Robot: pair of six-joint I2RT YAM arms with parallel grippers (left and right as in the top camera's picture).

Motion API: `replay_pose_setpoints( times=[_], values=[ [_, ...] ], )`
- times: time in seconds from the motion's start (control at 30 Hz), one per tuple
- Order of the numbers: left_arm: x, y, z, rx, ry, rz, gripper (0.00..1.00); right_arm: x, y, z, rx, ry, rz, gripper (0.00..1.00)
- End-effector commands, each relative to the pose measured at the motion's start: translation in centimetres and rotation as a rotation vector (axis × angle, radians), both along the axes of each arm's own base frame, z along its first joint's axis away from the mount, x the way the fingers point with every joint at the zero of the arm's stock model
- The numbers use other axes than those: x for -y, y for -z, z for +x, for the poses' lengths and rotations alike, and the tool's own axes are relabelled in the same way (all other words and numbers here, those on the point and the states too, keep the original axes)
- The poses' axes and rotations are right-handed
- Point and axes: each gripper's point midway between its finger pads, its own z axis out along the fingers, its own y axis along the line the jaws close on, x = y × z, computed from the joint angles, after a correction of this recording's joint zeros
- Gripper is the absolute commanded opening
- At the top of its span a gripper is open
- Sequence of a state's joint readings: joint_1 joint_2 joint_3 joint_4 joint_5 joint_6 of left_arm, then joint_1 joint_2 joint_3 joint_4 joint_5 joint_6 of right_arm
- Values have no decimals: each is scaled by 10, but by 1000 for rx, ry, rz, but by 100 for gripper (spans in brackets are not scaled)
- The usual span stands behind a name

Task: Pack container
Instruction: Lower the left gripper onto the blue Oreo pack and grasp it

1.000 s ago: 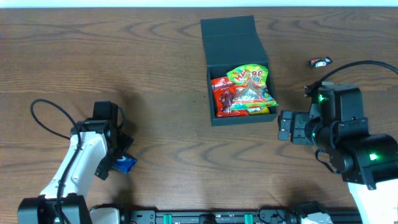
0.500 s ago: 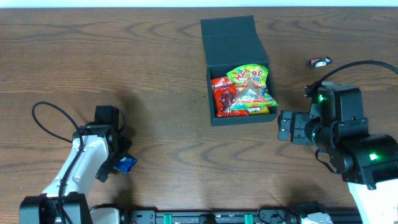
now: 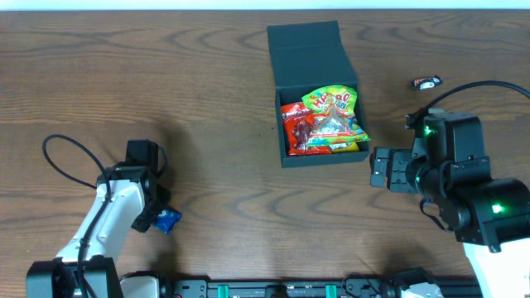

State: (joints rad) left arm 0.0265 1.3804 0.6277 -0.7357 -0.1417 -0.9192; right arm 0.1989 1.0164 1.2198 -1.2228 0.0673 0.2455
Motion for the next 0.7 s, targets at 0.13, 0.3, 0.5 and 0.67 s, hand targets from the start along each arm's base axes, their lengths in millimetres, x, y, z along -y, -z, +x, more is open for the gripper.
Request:
replay_pose_setpoints(
  times=[0.13, 0.3, 0.5, 0.67],
  values=[
    [-4, 1, -3, -12, -11, 17, 40, -1, 0, 0, 1, 3, 4, 99],
    [-4, 1, -2, -7, -10, 18, 30, -1, 0, 0, 1, 4, 3, 99],
    [-4, 1, 0, -1, -9, 18, 18, -1, -1, 0, 1, 4, 3, 99],
    [-4, -5, 9, 9, 59, 18, 6, -1, -1, 0, 1, 4, 3, 99]
  ],
)
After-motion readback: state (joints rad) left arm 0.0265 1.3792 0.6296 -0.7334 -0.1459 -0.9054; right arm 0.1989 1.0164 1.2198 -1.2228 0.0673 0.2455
